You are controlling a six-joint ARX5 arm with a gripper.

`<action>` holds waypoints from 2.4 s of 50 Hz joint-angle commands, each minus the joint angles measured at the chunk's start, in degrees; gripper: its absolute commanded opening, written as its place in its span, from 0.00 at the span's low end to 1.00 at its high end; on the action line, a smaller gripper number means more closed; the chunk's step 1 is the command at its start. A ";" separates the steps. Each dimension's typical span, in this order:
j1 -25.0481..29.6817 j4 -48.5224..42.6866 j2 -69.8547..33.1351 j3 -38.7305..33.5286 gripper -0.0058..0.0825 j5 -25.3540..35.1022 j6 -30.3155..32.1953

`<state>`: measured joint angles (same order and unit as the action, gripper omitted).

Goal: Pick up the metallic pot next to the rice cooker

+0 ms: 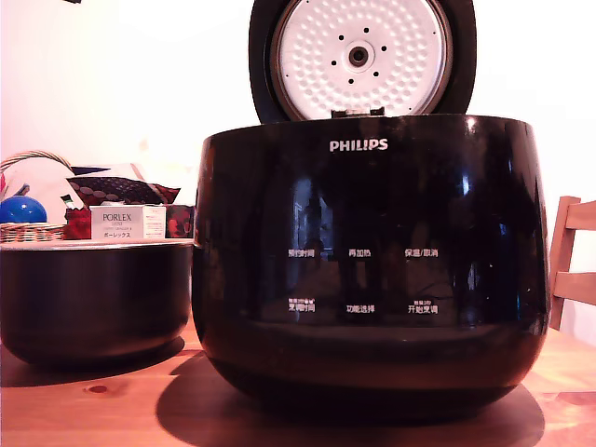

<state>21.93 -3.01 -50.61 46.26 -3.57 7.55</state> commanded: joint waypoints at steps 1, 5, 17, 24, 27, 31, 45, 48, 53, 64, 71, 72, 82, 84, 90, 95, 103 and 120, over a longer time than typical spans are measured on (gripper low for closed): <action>-0.09 0.02 0.07 -1.33 0.04 -0.04 -0.04; -0.09 0.11 0.07 -1.33 0.04 -0.04 -0.04; -0.09 1.55 0.07 -1.33 0.04 -0.04 -0.04; -0.13 1.64 0.09 -1.22 0.04 -0.07 0.66; -0.61 1.05 0.39 -1.11 0.04 0.13 2.67; -1.75 -1.81 0.92 -0.31 0.04 0.96 5.90; -3.19 -27.91 1.49 7.56 0.04 10.32 16.85; -3.19 -33.48 1.46 8.81 0.04 12.41 19.45; -3.17 -42.05 1.20 10.23 0.04 15.76 26.91; -3.17 -53.72 -1.99 10.43 0.09 16.68 38.91; -3.17 -53.77 -5.38 10.43 0.38 16.66 43.25; -3.17 -53.37 -5.90 10.43 0.44 16.63 43.25; -3.17 -46.86 -11.58 10.43 0.65 14.10 48.41; -3.17 -45.94 -12.79 10.43 0.67 12.94 48.89; -3.13 -45.44 -16.85 10.43 0.71 10.19 49.31; -2.62 -45.53 -20.50 10.43 0.71 8.39 49.31; -2.62 -44.85 -25.11 10.45 0.71 7.80 49.55; -2.25 -44.00 -30.82 10.45 0.69 7.82 53.13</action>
<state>19.14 -47.75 -80.82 57.12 4.21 59.88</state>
